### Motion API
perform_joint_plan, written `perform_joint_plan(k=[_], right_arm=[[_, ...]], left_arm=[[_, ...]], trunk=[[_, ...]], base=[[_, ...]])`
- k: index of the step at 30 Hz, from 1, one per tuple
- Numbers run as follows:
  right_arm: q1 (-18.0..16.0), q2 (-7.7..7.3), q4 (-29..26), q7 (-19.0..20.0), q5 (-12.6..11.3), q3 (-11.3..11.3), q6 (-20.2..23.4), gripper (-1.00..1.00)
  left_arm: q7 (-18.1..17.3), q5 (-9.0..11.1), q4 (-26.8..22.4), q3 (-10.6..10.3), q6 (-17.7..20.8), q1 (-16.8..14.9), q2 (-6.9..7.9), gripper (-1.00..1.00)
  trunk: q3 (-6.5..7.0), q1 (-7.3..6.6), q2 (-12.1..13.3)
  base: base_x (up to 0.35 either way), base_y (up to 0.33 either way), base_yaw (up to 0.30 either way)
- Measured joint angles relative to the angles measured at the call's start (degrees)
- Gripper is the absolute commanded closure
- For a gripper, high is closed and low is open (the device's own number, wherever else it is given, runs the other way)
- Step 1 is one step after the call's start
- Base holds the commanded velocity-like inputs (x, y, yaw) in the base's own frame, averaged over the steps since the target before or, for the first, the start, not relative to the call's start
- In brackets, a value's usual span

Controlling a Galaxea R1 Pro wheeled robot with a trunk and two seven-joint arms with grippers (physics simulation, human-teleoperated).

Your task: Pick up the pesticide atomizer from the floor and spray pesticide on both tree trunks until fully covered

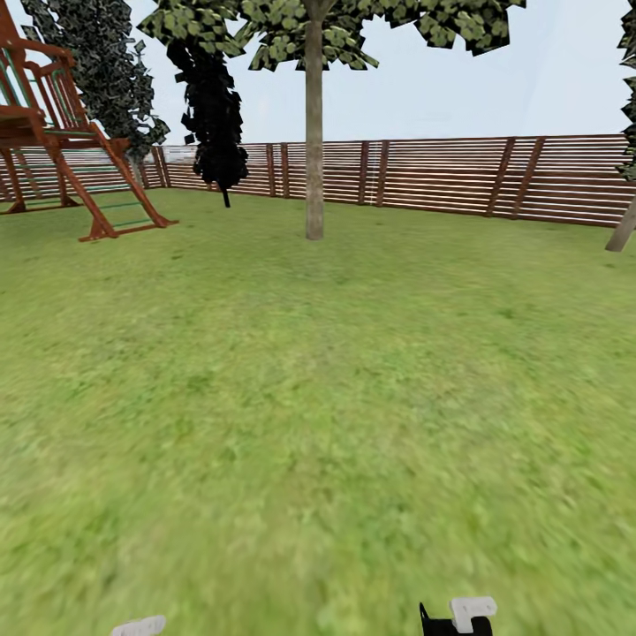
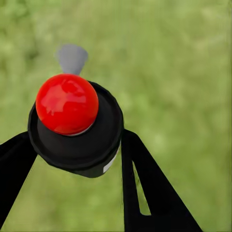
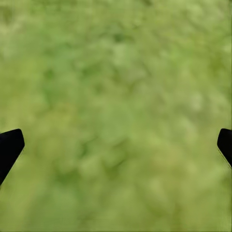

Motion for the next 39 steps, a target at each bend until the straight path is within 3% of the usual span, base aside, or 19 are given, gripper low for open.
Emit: perform_joint_plan(k=[39], right_arm=[[0.0, 0.0, 0.0, 0.0, 0.0, 0.0, 0.0, -1.0]], left_arm=[[0.3, -0.1, 0.0, 0.0, 0.0, 0.1, -0.01, 1.0]], trunk=[[0.0, 0.0, 0.0]], base=[[0.339, 0.0, 0.0]])
